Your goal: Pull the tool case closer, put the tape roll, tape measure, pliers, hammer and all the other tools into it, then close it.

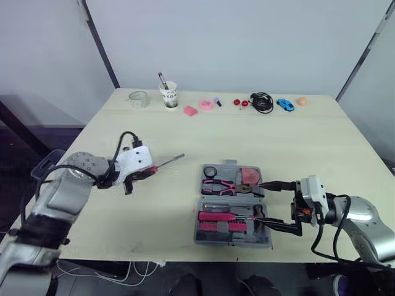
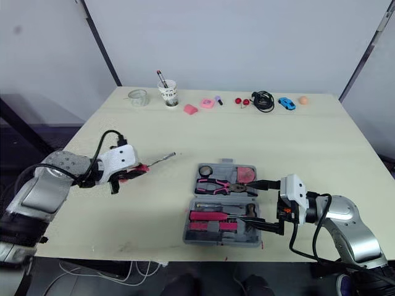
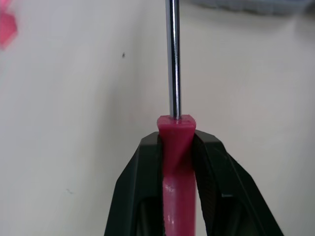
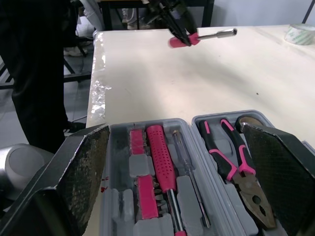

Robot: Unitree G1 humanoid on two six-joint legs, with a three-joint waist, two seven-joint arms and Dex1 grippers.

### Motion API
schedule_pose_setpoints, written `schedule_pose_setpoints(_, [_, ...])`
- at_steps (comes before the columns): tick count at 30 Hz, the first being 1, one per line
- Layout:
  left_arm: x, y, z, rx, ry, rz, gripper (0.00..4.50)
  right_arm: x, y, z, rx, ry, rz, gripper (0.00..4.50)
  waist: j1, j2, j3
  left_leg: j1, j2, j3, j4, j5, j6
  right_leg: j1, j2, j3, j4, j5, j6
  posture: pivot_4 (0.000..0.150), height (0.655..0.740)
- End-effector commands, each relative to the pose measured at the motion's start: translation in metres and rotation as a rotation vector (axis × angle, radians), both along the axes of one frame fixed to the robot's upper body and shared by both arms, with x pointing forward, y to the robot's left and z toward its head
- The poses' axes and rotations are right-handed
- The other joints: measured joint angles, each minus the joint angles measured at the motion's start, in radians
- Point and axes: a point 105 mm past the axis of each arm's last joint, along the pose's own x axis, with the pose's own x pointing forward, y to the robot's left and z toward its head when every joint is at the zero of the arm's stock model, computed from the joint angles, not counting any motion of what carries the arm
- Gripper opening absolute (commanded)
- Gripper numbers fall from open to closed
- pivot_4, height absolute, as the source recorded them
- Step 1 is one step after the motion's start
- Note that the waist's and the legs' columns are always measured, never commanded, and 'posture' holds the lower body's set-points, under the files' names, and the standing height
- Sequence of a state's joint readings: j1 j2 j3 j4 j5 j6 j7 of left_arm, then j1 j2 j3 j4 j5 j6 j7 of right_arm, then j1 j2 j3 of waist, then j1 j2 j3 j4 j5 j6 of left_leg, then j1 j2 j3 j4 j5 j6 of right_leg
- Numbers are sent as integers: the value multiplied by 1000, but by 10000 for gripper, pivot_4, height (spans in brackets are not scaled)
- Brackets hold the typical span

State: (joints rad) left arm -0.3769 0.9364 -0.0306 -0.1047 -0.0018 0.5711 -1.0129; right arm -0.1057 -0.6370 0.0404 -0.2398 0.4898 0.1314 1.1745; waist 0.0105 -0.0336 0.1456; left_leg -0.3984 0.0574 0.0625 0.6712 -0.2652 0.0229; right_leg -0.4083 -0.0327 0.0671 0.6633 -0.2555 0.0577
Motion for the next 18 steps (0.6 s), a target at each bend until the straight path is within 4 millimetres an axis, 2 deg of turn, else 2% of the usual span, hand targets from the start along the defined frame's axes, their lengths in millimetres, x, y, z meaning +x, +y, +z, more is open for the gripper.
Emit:
schedule_pose_setpoints(1, [-10,-6,14,-108,13,133,4102,1,0,8,8,-47,12,45000,0,0,0,0,0,0,0,0,0,0,0,0,0,0,0,1500,7400])
schedule_pose_setpoints(5, [-25,-16,3,-299,132,333,4102,1,-2,7,6,-49,10,45000,1,0,0,0,0,-1,0,0,0,0,1,0,0,0,0,1500,7400])
schedule_pose_setpoints(8, [-34,-17,-6,-361,202,458,4102,1,-4,7,6,-52,8,45000,0,0,0,0,0,-1,0,0,0,0,1,0,0,0,0,1500,7400])
schedule_pose_setpoints(12, [-40,-8,-13,-338,204,577,4102,2,-8,6,7,-56,-9,45000,-5,0,0,0,0,-2,0,0,0,0,1,0,0,0,0,1500,7400])
schedule_pose_setpoints(18, [-50,-18,-38,-406,272,648,4102,4,-10,6,11,-65,-28,45000,-6,0,0,0,-1,-2,0,0,0,1,1,0,0,0,0,1500,7400])
